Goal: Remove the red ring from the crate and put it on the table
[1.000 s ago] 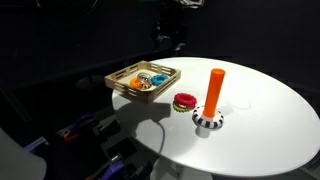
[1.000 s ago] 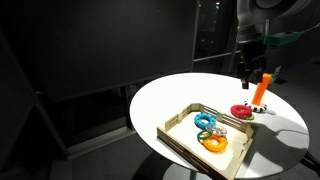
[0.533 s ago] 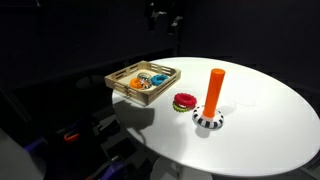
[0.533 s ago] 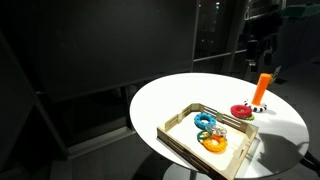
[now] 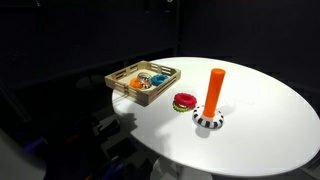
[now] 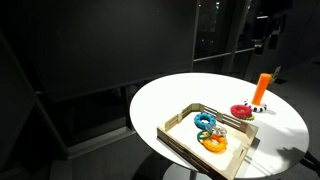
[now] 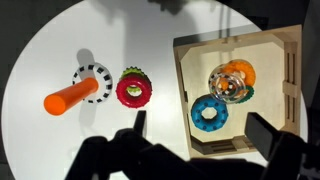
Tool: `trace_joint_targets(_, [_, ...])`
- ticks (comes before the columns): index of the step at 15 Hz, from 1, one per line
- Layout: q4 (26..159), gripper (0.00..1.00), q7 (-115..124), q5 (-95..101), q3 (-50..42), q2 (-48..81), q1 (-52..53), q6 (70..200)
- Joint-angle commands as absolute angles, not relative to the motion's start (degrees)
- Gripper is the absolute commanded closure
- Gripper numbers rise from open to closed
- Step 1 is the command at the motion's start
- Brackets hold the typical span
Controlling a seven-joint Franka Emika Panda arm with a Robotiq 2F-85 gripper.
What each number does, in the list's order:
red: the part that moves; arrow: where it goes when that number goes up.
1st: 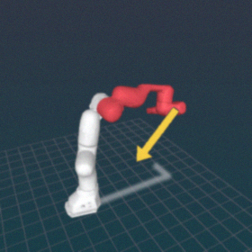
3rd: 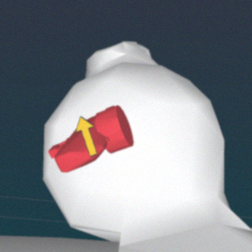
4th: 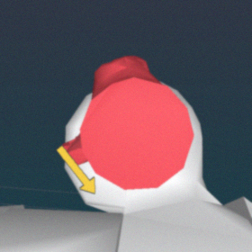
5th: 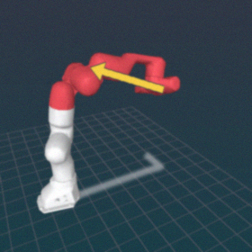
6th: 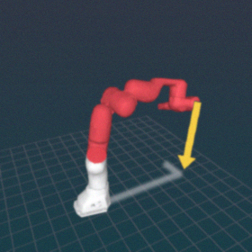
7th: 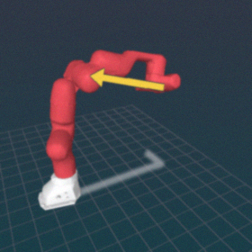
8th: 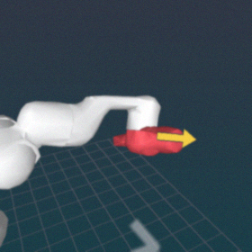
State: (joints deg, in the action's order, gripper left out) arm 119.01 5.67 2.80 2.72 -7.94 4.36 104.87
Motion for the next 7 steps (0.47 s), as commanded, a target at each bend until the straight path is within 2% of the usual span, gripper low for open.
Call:
trace_joint_targets(1, [121.2,0.00,5.5,1.4,3.1,-11.4,4.0,106.5])
trace_joint_targets(7, [120.1,0.00,5.6,1.7,3.3,-10.3,3.9,105.5])
